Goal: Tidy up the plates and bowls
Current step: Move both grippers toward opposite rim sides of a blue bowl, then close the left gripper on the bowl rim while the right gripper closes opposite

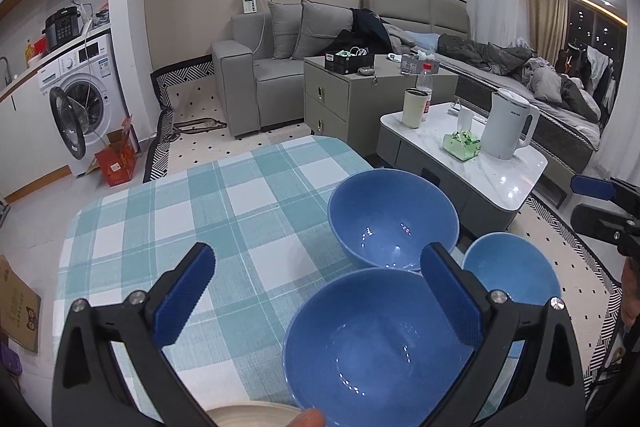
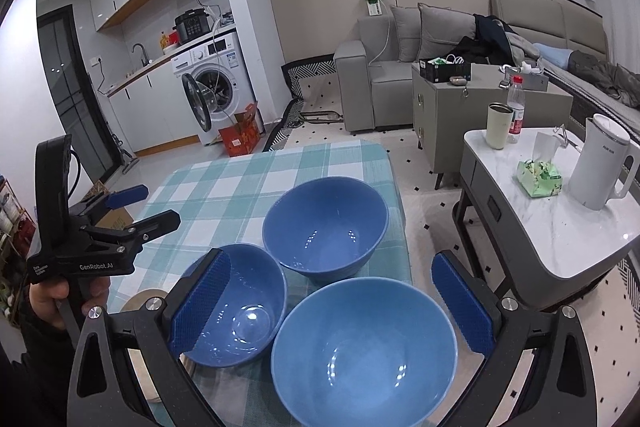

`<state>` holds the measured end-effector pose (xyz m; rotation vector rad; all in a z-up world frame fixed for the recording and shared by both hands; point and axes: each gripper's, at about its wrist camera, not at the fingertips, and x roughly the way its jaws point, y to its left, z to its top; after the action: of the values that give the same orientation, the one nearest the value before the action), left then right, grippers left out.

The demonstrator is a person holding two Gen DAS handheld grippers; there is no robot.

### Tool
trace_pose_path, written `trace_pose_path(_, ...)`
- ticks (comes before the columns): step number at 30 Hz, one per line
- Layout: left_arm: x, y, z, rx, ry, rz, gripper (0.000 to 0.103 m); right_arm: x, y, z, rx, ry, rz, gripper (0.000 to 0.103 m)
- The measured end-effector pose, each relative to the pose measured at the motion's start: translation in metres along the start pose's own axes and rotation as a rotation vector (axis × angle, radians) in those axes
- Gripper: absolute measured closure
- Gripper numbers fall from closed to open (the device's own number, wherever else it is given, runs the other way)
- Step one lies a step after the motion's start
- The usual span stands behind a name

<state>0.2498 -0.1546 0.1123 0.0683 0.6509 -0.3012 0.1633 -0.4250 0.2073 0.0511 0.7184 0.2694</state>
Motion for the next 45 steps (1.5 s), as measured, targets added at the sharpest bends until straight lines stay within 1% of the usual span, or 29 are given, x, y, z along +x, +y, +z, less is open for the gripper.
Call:
trace_pose_path(6,0.018,0.001,0.007,-0.011,0.007,-0.015,0.000,0.029,-0.011,0.008,0.019,0.043,-0.014,0.001)
trace_pose_path(13,0.042,-0.002,0.012,0.011,0.033,-0.029,0.000,0.058,-0.028,0.014,0.061,0.084,-0.022,0.001)
trace_pose_path(19,0.058,-0.008,0.016,0.028,0.048,-0.036,0.000,0.080,-0.033,0.014,0.057,0.133,-0.017,0.001)
trace_pose_path(22,0.068,-0.007,0.018,0.028,0.071,-0.042,0.000,0.089,-0.038,0.014,0.079,0.157,0.006,0.001)
trace_pose_path(27,0.086,-0.003,0.021,0.025,0.115,-0.037,0.000,0.106,-0.044,0.014,0.109,0.189,0.021,0.001)
trace_pose_path(31,0.100,0.001,0.021,0.023,0.146,-0.032,0.000,0.120,-0.044,0.013,0.102,0.222,0.028,0.002)
trace_pose_path(34,0.109,0.003,0.022,0.014,0.168,-0.049,0.000,0.130,-0.044,0.012,0.103,0.245,0.031,0.008)
trace_pose_path(38,0.120,-0.002,0.022,0.044,0.192,-0.042,0.002,0.143,-0.047,0.012,0.119,0.272,0.035,0.016)
trace_pose_path(42,0.129,-0.006,0.022,0.066,0.210,-0.024,0.002,0.158,-0.050,0.011,0.128,0.312,0.059,0.018)
trace_pose_path(45,0.136,-0.008,0.022,0.086,0.224,-0.015,0.002,0.168,-0.051,0.009,0.123,0.333,0.050,0.019)
